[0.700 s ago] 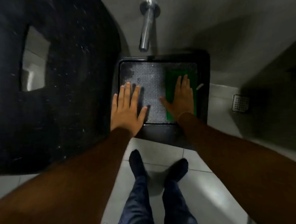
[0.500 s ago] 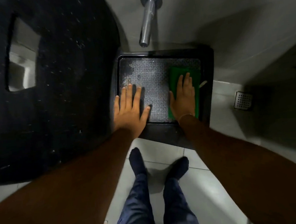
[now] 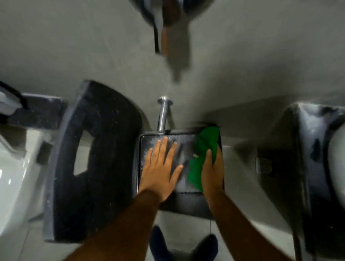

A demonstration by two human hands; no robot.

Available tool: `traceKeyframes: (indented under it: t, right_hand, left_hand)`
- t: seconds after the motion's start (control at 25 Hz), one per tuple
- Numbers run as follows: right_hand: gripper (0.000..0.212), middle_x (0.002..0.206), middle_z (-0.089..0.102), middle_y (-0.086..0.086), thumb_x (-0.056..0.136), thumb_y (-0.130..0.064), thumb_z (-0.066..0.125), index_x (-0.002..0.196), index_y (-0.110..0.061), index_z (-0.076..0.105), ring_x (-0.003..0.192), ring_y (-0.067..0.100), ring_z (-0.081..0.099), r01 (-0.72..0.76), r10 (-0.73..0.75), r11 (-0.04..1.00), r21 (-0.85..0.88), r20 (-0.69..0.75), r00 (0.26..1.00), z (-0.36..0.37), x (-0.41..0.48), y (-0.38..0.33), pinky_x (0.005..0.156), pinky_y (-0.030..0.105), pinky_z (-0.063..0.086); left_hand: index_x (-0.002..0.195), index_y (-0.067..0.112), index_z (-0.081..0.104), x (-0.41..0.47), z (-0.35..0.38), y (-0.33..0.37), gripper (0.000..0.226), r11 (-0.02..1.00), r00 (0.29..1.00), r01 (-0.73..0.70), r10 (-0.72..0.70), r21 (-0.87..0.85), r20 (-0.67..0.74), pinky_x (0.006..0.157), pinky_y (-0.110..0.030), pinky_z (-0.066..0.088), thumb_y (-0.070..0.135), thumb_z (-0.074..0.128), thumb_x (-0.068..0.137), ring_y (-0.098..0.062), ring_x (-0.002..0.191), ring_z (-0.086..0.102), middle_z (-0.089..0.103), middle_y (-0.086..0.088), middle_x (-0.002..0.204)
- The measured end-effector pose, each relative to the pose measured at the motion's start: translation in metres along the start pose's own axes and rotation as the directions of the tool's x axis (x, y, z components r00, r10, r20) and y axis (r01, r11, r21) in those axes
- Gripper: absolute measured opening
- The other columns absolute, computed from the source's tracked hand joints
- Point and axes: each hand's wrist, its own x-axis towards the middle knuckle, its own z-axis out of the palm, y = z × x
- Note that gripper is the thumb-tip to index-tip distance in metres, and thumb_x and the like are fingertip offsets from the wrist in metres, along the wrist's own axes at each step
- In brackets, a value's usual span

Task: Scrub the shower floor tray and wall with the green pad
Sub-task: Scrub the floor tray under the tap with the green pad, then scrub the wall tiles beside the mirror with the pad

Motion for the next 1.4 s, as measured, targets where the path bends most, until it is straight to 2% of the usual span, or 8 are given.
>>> traceKeyframes:
  t: [0.16,0.24,0.36,0.6,0.84,0.92,1.12,1.4]
  right_hand:
    - [0.039,0.14,0.064,0.019,0.112,-0.011,0.05,0.15,-0.008,0.052,0.121,0.024,0.066,0.103,-0.063,0.972,0.213,-0.185,0.981,-0.079,-0.037,-0.118,0.089,-0.009,0.032]
    - [0.038,0.135,0.066,0.018,0.11,-0.002,0.049,0.149,-0.001,0.052,0.108,0.005,0.071,0.28,-0.182,0.917,0.282,-0.33,0.926,-0.134,-0.046,-0.187,0.078,-0.015,0.033]
    - [0.046,0.153,0.053,0.006,0.11,-0.006,0.05,0.156,-0.004,0.046,0.132,0.006,0.058,0.475,-0.264,0.811,0.342,-0.511,0.818,-0.205,-0.05,-0.264,0.097,-0.009,0.036]
    - [0.053,0.151,0.045,-0.026,0.102,-0.037,0.05,0.153,-0.032,0.038,0.133,-0.024,0.048,0.786,-0.318,0.523,0.33,-0.78,0.54,-0.335,-0.02,-0.392,0.109,0.0,0.037]
    - [0.058,0.164,0.041,-0.018,0.103,-0.049,0.044,0.159,-0.05,0.032,0.148,-0.01,0.041,0.882,-0.389,0.412,0.229,-0.831,0.397,-0.432,0.06,-0.463,0.118,0.007,0.035]
    - [0.062,0.172,0.031,-0.011,0.106,-0.043,0.042,0.165,-0.036,0.027,0.156,-0.004,0.033,0.9,-0.469,0.404,0.167,-0.807,0.36,-0.451,0.097,-0.479,0.126,0.017,0.032]
    - [0.069,0.179,0.003,0.002,0.113,-0.05,0.027,0.17,-0.017,0.005,0.165,0.029,0.016,0.669,-0.789,0.521,-0.53,-0.598,0.14,-0.457,0.186,-0.476,0.134,0.042,0.015]
    - [0.072,0.18,0.004,0.005,0.108,-0.059,0.032,0.159,-0.008,0.034,0.165,0.04,0.007,0.52,-0.827,0.536,-0.665,-0.537,0.166,-0.431,0.228,-0.391,0.124,0.063,0.03]
  left_hand:
    - [0.178,0.019,0.04,0.007,-0.116,0.047,0.072,0.971,0.905,-0.231,0.239,0.066,-0.352,0.139,-0.048,0.02,0.048,0.048,0.112,-0.035,0.174,0.035,0.013,-0.007,0.19]
    - [0.179,0.022,0.036,0.013,-0.186,0.075,0.071,0.894,0.767,-0.4,0.447,0.203,-0.461,0.138,-0.048,0.023,0.045,0.05,0.113,-0.03,0.174,0.034,0.004,-0.004,0.193]
    - [0.184,0.031,0.011,0.027,-0.281,0.129,0.073,0.795,0.569,-0.5,0.601,0.344,-0.561,0.143,-0.045,0.015,0.046,0.038,0.118,-0.021,0.181,0.009,-0.006,0.0,0.195]
    - [0.175,0.026,0.032,0.07,-0.499,0.312,0.061,0.771,0.173,-0.524,0.512,0.361,-0.842,0.146,-0.042,0.003,0.05,0.033,0.119,-0.019,0.181,0.005,0.014,-0.008,0.19]
    - [0.184,0.024,0.018,0.095,-0.668,0.493,0.076,0.814,0.172,-0.496,0.431,0.3,-0.886,0.146,-0.049,-0.001,0.054,0.036,0.117,-0.031,0.181,0.007,0.009,-0.013,0.195]
    - [0.186,0.026,0.008,0.113,-0.703,0.533,0.079,0.835,0.188,-0.42,0.464,0.356,-0.866,0.145,-0.056,-0.001,0.052,0.037,0.116,-0.032,0.181,0.0,0.0,-0.012,0.195]
    - [0.186,0.026,0.009,0.166,-0.717,0.558,0.082,0.835,-0.005,-0.176,0.529,0.521,-0.849,0.142,-0.061,0.004,0.053,0.039,0.115,-0.039,0.18,0.01,0.007,-0.013,0.195]
    - [0.185,0.027,0.013,0.163,-0.714,0.562,0.081,0.843,-0.061,-0.146,0.514,0.517,-0.855,0.142,-0.061,0.005,0.05,0.043,0.114,-0.04,0.18,0.014,0.012,-0.013,0.194]
